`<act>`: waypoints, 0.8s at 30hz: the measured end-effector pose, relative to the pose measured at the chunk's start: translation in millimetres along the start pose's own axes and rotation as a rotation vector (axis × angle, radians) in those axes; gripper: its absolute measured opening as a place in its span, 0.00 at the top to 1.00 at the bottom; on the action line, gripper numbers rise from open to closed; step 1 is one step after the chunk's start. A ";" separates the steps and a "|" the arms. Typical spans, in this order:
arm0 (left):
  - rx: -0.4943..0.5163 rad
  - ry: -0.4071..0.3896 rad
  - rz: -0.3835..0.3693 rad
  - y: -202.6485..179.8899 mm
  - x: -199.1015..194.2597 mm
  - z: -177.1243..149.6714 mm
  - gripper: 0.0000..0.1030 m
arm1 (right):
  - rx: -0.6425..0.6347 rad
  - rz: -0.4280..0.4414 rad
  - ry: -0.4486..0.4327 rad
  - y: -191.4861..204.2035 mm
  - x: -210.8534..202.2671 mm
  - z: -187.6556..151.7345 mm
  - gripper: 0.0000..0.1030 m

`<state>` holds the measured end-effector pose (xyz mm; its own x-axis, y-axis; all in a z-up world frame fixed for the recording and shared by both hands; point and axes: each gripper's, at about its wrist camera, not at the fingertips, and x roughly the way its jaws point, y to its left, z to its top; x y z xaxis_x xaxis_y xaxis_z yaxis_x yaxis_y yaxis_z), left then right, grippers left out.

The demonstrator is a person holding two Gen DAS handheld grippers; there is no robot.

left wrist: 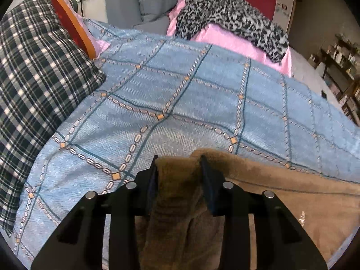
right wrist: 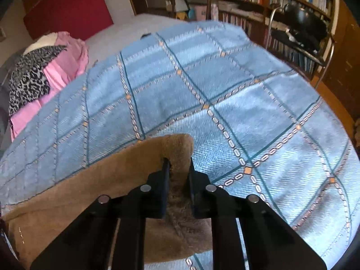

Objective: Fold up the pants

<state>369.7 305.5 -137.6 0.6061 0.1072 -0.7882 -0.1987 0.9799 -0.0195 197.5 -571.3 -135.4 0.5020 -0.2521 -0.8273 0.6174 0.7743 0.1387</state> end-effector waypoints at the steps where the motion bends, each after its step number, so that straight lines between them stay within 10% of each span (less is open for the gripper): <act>1: -0.003 -0.010 -0.007 1.4 -6.1 -0.1 0.66 | -0.002 0.001 -0.016 -0.2 -9.0 -1.5 0.87; 24: -0.157 -0.183 -0.208 90.4 -188.5 -110.9 0.66 | 0.039 0.014 -0.209 -87.4 -181.1 -134.7 0.89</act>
<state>152.1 355.1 -59.0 0.7722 -0.0505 -0.6334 -0.1637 0.9474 -0.2751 -28.9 -515.2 -71.0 0.6225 -0.3595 -0.6951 0.6308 0.7562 0.1738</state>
